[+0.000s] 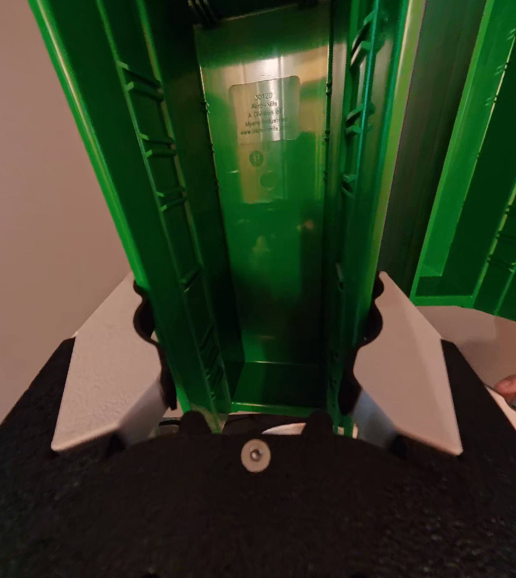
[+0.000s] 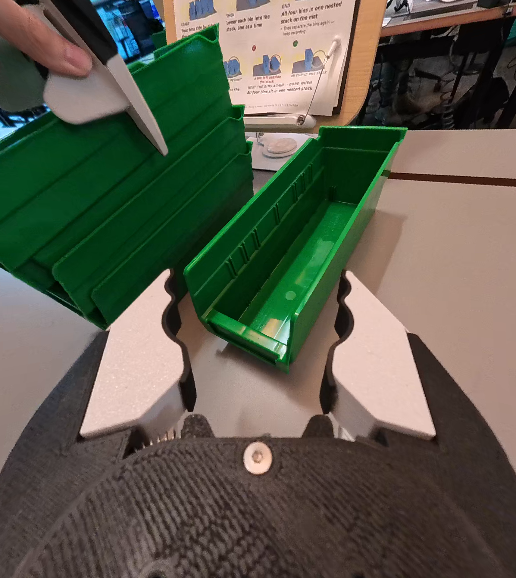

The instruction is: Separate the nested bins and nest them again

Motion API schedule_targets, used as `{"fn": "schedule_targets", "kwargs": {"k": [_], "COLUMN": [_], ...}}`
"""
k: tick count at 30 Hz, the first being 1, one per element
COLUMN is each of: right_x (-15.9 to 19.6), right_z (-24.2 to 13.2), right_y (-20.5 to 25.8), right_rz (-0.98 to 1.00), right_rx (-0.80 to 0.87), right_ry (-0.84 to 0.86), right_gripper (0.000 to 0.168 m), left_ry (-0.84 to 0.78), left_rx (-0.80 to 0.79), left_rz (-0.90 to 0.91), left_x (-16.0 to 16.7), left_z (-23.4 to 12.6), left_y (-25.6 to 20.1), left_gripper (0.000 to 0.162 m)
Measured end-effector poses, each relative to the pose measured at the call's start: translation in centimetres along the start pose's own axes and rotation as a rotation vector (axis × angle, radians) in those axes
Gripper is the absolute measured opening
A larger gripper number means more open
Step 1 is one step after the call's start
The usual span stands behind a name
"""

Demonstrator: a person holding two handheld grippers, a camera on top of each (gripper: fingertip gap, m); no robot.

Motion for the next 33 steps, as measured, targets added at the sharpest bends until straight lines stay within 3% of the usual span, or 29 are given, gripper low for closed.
{"fn": "schedule_targets", "kwargs": {"k": [2, 4, 13, 23, 28, 33], "right_x": [0.1, 0.2, 0.5, 0.6, 0.7, 0.8], "right_z": [0.1, 0.2, 0.4, 0.5, 0.6, 0.8], "right_y": [-0.1, -0.1, -0.4, -0.4, -0.4, -0.4], "right_rz": [0.005, 0.006, 0.011, 0.009, 0.003, -0.004], "right_rx": [-0.001, -0.001, 0.006, 0.003, 0.004, 0.012], "right_ry": [0.006, 0.008, 0.02, 0.032, 0.039, 0.052], "right_gripper": [0.101, 0.101, 0.1, 0.099, 0.097, 0.097], "left_ry": [0.003, -0.013, -0.134, -0.183, -0.267, -0.357], "left_rx": [0.019, 0.06, 0.088, 0.063, 0.039, 0.132], "left_rz": [0.017, 0.025, 0.193, 0.401, 0.436, 0.406], "left_x": [-0.1, -0.5, -1.8, -0.6, -0.6, 0.2], "left_z": [-0.3, -1.0, -4.2, -3.1, -3.1, -3.9], "left_y": [0.1, 0.1, 0.7, 0.7, 1.3, 1.4], "left_gripper": [0.136, 0.126, 0.058, 0.018, 0.016, 0.018]}}
Point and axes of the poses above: each gripper's, where its closed fingertips meet, z out along the fingers, x out of its underside, y = z × x across the jaws, the point moved 7 cm from there along -z, back along the fingers, and after that the axes turned 15 degrees about -x, right-handed, at the moved point
